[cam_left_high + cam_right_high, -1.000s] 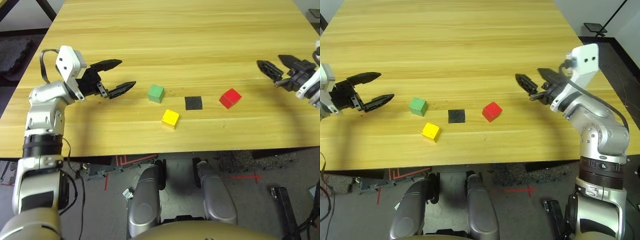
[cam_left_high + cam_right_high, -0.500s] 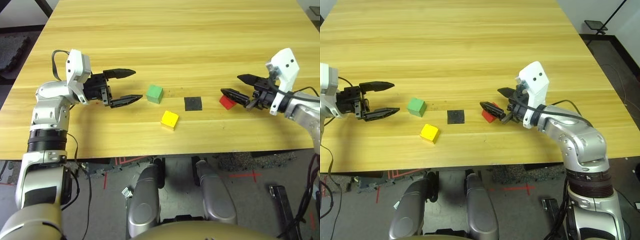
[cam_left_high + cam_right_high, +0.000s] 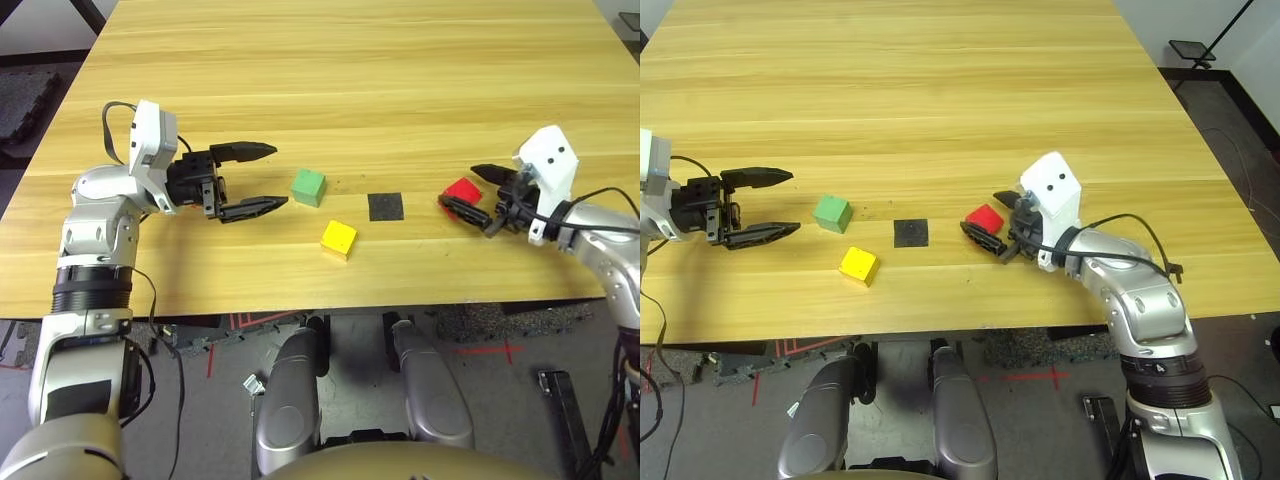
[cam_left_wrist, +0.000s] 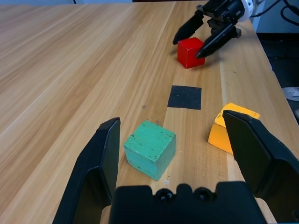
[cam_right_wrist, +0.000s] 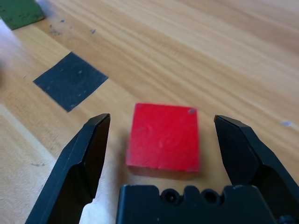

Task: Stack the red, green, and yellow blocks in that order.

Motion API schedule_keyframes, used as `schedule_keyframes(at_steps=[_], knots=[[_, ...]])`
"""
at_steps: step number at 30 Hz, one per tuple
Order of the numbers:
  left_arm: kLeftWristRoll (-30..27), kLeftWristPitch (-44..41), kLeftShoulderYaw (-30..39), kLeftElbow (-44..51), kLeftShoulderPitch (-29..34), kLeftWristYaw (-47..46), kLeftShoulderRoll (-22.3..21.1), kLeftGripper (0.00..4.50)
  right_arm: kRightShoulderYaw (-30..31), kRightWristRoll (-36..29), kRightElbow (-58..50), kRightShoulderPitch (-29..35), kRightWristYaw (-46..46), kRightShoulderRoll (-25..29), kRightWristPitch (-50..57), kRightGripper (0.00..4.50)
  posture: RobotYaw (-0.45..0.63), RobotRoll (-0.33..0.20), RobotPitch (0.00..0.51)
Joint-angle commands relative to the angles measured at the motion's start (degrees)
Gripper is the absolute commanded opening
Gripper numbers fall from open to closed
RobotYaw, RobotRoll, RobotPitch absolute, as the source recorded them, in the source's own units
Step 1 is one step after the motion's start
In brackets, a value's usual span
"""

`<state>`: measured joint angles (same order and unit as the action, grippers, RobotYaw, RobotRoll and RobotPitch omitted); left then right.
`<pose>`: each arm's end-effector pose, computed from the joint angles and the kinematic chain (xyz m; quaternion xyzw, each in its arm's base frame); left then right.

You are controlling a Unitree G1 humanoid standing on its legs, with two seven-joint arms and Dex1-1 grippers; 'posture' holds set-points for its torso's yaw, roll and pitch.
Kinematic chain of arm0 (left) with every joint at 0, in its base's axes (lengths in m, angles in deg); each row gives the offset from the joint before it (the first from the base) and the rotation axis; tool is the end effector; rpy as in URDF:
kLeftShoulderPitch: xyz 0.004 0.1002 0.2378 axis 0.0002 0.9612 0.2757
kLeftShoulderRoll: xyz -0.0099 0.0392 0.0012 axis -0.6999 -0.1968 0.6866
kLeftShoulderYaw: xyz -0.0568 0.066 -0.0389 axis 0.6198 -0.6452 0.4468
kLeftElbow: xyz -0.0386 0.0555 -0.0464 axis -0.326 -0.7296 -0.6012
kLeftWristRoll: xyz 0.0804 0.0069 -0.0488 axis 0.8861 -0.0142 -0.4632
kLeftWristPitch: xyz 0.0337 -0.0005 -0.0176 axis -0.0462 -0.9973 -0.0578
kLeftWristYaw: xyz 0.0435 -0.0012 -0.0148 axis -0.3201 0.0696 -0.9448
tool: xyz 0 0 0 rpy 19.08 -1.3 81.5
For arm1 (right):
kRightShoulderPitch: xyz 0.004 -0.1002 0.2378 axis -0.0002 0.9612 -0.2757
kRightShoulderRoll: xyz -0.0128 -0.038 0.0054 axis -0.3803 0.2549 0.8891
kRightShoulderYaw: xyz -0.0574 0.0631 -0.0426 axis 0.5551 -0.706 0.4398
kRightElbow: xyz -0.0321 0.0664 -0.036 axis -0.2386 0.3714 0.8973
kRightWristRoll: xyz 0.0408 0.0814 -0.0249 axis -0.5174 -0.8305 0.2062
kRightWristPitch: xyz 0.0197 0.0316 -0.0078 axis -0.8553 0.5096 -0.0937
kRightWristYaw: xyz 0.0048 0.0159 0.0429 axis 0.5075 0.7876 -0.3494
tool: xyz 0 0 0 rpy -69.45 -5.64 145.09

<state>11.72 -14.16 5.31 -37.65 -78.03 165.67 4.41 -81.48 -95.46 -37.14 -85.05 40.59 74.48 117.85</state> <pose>0.2729 0.2866 0.1998 0.1493 -0.0617 -0.5754 0.8017 0.2343 -0.2279 0.1652 -0.1153 0.0914 0.3460 0.9266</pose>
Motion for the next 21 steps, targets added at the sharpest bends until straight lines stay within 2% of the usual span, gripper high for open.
schedule_keyframes(at_steps=[1, 9, 12, 15, 17, 21], knots=[[0.20, -0.21, -0.16, 0.74, 0.92, -0.15, -0.44, 4.47, 0.82, 0.85, -0.67, 1.76, 0.08, -0.62, -0.31, 4.50, 0.19, 0.016, 0.301], [0.41, 0.05, -0.50, 0.50, 0.54, -0.86, -0.03, 4.47, 0.89, 2.07, 0.31, 3.28, 0.33, -1.68, -1.62, 4.50, 0.19, 0.018, 0.303], [0.53, 0.30, -0.52, 0.13, 0.30, -1.01, 0.04, 4.50, 0.90, 2.71, 0.45, 3.12, 0.39, -1.95, -1.85, 3.88, 0.19, 0.016, 0.303], [0.49, 0.39, -0.62, 0.15, 0.14, -1.12, 0.27, 4.50, 1.07, 3.26, 0.59, 2.43, 0.16, -1.94, -2.21, 2.91, 0.19, 0.015, 0.302], [0.44, 0.41, -0.66, 0.18, 0.14, -1.14, 0.36, 4.50, 1.29, 3.66, 0.75, 1.88, -0.15, -1.80, -2.73, 2.08, 0.20, 0.015, 0.301], [0.46, 0.42, -0.83, 0.14, 0.08, -1.21, 0.71, 4.50, 2.63, 4.88, 1.71, 0.28, -2.55, -0.79, -5.02, 2.06, 0.20, 0.014, 0.300]])
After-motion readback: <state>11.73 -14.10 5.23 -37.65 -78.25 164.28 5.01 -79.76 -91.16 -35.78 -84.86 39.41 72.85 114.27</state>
